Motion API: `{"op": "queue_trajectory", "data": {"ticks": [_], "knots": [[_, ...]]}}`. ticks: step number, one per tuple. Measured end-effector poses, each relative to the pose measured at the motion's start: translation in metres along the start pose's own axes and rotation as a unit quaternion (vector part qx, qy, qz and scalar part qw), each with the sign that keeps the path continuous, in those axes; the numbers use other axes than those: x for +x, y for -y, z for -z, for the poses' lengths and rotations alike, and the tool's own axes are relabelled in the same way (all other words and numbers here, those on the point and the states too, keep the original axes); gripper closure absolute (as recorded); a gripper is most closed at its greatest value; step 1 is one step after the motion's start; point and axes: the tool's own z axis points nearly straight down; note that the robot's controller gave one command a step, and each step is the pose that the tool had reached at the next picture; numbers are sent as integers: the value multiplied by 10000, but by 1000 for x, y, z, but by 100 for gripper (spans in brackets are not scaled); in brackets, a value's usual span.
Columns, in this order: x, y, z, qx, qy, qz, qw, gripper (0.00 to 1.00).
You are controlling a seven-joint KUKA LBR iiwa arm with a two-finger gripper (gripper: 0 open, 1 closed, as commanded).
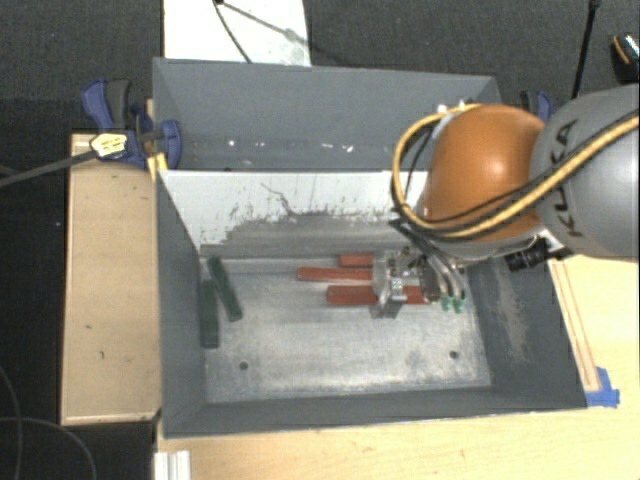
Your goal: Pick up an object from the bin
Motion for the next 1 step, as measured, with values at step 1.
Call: {"op": "queue_trajectory", "data": {"ticks": [1], "knots": [[-1,-1,65,0,-9,2040,9790,100]]}}
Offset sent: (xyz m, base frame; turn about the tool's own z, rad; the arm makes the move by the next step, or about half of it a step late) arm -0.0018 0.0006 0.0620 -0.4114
